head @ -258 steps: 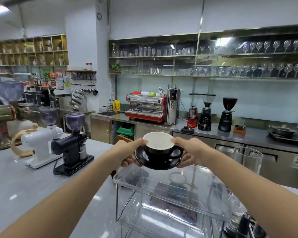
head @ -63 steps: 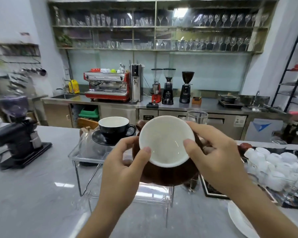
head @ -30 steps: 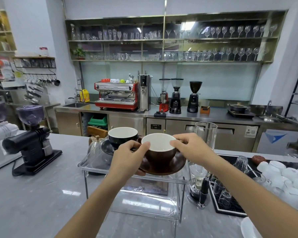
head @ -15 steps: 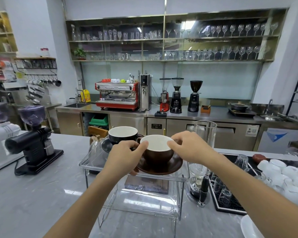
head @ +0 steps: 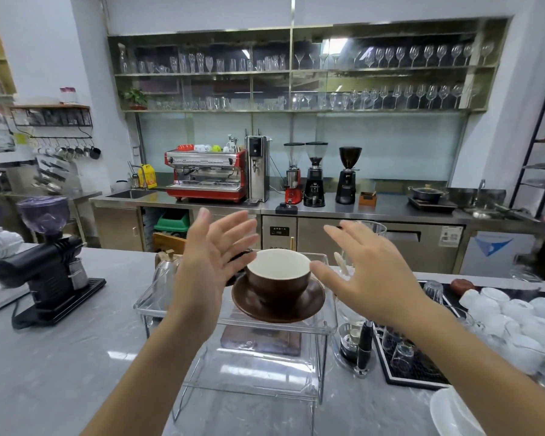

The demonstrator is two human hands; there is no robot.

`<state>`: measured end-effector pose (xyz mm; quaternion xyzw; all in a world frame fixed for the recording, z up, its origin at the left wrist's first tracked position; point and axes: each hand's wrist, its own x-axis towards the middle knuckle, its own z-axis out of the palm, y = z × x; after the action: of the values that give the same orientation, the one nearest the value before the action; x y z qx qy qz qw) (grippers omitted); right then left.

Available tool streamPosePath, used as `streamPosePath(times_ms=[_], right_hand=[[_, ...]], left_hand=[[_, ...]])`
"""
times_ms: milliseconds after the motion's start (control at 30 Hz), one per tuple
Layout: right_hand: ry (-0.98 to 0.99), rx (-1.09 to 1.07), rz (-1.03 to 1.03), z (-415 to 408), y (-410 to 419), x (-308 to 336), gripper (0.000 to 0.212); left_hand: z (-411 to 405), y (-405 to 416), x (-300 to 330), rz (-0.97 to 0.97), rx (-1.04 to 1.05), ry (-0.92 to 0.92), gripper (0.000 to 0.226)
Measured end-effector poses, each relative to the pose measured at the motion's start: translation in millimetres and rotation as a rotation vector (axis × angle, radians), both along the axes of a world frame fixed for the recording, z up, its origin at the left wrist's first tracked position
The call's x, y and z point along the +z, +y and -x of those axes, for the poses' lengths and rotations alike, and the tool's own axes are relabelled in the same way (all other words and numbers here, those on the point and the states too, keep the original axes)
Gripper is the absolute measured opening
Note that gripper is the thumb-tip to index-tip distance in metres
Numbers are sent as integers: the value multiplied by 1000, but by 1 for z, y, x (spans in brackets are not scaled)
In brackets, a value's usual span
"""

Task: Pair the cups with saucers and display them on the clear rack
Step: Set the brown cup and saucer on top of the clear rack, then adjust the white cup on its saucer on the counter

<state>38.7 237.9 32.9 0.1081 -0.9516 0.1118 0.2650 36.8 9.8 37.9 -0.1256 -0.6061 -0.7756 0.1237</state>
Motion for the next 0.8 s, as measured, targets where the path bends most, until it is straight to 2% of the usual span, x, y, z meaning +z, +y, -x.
streamPosePath(times_ms=[233,367,533,800], right_hand=[[-12,-81,1,-36,47,-5,86],[-22,-128,24,-56,76,-11,86],[-84,-235,84,-79,129,-35,86],[-264,-346,158,-114,205,-103,89]], left_hand=[[-10,68,2,2,-287,57,82],[-13,111,-4,9,-380,70,80],[-11,169,-39,110,-425,65,73],[-20,249,-127,142,-516,-188,75]])
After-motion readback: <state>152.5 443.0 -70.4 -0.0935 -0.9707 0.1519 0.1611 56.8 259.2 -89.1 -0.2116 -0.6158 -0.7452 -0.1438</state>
